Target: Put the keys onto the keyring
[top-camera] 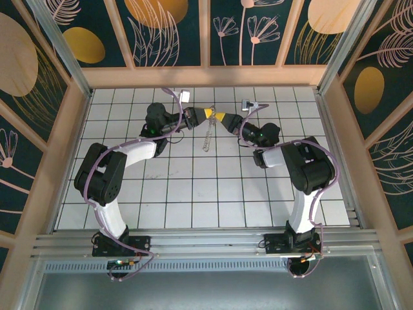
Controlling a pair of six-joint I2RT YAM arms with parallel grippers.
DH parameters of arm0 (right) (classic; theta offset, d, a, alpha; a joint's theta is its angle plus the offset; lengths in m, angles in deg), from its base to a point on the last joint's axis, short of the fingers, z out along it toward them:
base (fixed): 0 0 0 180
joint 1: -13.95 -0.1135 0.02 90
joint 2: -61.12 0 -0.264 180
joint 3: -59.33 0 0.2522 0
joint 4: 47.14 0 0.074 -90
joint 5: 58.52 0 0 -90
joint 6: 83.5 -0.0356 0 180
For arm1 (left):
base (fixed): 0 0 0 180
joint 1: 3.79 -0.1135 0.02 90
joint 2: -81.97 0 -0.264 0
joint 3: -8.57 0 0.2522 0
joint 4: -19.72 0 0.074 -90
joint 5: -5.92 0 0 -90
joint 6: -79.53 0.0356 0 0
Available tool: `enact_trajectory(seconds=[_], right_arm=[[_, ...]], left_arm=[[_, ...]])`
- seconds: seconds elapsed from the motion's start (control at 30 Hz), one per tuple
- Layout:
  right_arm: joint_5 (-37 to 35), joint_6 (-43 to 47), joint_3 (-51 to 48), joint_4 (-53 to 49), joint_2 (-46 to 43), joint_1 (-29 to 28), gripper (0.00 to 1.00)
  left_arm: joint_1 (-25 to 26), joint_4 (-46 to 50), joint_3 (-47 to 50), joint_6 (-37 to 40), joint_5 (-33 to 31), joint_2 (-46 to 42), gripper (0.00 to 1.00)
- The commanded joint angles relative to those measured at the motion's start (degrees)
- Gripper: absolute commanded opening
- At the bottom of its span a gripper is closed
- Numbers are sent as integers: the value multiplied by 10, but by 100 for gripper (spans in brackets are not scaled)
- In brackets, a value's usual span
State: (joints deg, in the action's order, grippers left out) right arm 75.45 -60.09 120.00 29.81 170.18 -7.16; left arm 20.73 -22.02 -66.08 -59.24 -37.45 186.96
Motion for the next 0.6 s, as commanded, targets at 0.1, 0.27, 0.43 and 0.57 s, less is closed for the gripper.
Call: enact_trajectory(seconds=[0.1, 0.27, 0.43, 0.57], right_arm=[[24, -4, 12, 57, 15, -7, 0], [45, -7, 33, 53, 28, -18, 0], [55, -2, 40, 43, 31, -23, 0], [61, -1, 41, 35, 30, -23, 0]], left_arm=[[2, -55, -6, -11, 13, -17, 0], [3, -58, -10, -13, 14, -14, 0], [3, -59, -11, -14, 15, -12, 0], [3, -60, -9, -14, 15, -11, 0]])
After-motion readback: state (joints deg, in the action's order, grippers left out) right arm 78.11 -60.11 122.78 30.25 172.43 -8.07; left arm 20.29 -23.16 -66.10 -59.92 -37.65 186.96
